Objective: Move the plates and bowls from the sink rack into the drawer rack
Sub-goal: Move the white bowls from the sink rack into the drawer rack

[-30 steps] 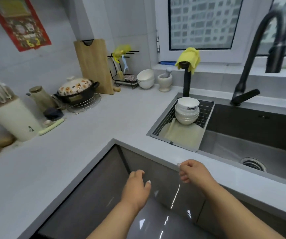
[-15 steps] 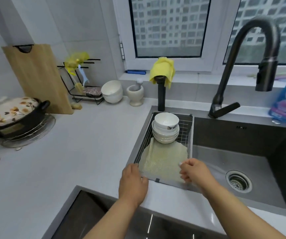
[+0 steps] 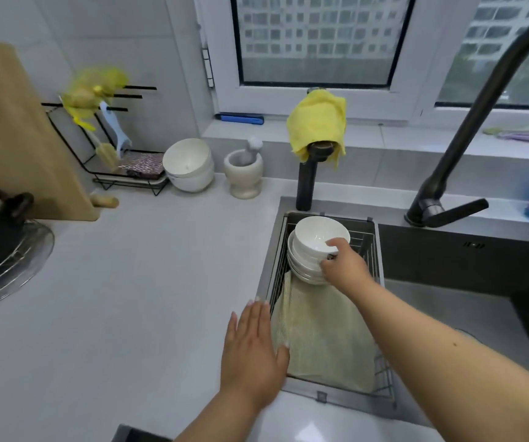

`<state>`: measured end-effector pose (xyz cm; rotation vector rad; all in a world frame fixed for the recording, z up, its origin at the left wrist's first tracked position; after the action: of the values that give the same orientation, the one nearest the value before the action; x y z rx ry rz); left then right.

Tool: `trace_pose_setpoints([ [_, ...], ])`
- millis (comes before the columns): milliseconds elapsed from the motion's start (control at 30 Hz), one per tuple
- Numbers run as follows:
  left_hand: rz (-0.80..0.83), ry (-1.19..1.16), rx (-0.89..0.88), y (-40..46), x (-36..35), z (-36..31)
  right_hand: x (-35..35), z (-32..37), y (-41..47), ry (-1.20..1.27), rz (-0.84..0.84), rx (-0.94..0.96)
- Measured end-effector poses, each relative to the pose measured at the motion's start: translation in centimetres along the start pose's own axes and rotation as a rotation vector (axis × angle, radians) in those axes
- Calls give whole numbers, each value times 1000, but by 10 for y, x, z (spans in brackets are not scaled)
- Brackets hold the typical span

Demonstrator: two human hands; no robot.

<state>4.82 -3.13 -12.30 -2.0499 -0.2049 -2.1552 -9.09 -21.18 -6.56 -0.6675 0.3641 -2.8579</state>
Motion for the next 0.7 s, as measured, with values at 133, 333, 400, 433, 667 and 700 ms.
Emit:
trace_pose_setpoints([
  [133,-11,6,-19,0,-1,3,-4,0,17,-179,-17,52],
  [333,-30,7,-2,1,-2,2,2,6,13,-171,-89,147],
  [400,-39,1,-8,1,-3,2,6,11,7,-104,-119,189],
  [433,-40,-8,-6,2,-4,2,8,14,3,-63,-135,208],
  [667,-35,-205,18,1,9,4,18,25,-67,70,-97,285],
  [700,-47,-317,55,3,12,7,19,22,-79,75,-78,282],
])
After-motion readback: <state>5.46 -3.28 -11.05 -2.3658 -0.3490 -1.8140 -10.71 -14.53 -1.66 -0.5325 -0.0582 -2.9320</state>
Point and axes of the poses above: each hand's wrist, its own y-axis towards the middle knuckle, its own x-axis out of the back of the hand, z = x × y, the point moved 3 cm from there along y, towards the middle knuckle, and after that the axes turned 14 degrees about y, right-handed, at the moved point
